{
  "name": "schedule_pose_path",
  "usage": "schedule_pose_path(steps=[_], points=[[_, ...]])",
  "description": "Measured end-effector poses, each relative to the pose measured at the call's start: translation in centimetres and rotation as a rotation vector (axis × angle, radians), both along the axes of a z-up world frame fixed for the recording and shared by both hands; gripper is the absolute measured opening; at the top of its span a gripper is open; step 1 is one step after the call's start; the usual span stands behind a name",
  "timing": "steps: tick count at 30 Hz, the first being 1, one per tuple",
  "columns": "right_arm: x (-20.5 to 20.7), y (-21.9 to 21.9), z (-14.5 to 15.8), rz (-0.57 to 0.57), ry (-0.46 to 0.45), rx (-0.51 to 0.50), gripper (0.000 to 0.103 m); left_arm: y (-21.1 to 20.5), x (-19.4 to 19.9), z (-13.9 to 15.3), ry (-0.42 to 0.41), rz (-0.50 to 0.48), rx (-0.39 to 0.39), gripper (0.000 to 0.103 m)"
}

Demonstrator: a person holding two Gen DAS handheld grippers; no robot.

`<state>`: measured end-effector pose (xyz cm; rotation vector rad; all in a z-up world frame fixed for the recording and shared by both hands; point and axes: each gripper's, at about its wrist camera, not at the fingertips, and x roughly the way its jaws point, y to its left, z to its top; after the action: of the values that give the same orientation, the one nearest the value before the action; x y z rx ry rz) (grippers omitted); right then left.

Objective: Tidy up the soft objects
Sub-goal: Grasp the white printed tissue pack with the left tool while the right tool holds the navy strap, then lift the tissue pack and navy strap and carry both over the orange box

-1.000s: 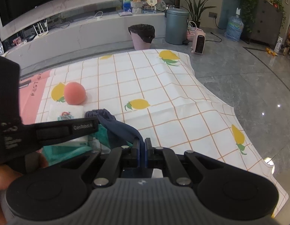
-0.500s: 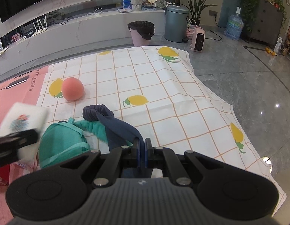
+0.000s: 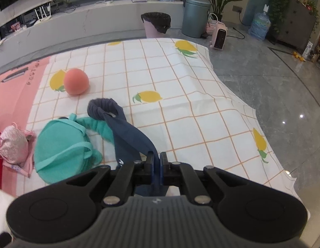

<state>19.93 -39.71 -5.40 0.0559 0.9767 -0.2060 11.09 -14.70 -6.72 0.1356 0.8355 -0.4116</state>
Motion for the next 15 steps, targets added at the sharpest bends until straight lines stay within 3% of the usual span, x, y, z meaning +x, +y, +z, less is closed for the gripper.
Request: schedule_pose_path(steps=[5, 8, 10, 11, 12, 15], points=[[0.5, 0.2, -0.8, -0.018, 0.021, -0.025, 0.006, 0.7, -0.1, -2.2, 0.016, 0.000, -0.010, 0.067], [1.0, 0.1, -0.9, -0.036, -0.001, -0.006, 0.009, 0.9, -0.1, -2.8, -0.016, -0.009, -0.009, 0.069], [1.4, 0.0, -0.9, -0.031, -0.025, 0.031, 0.024, 0.8, -0.1, -2.9, -0.020, -0.032, 0.004, 0.077], [1.6, -0.1, -0.9, -0.027, -0.035, 0.052, 0.046, 0.7, -0.3, -2.9, -0.019, -0.042, 0.005, 0.079], [2.0, -0.1, -1.0, -0.023, -0.040, 0.077, 0.058, 0.6, -0.3, -3.0, -0.015, -0.053, 0.005, 0.082], [3.1, -0.2, -1.3, -0.034, -0.055, 0.148, 0.058, 0.5, -0.6, -3.3, -0.028, -0.088, 0.003, 0.083]])
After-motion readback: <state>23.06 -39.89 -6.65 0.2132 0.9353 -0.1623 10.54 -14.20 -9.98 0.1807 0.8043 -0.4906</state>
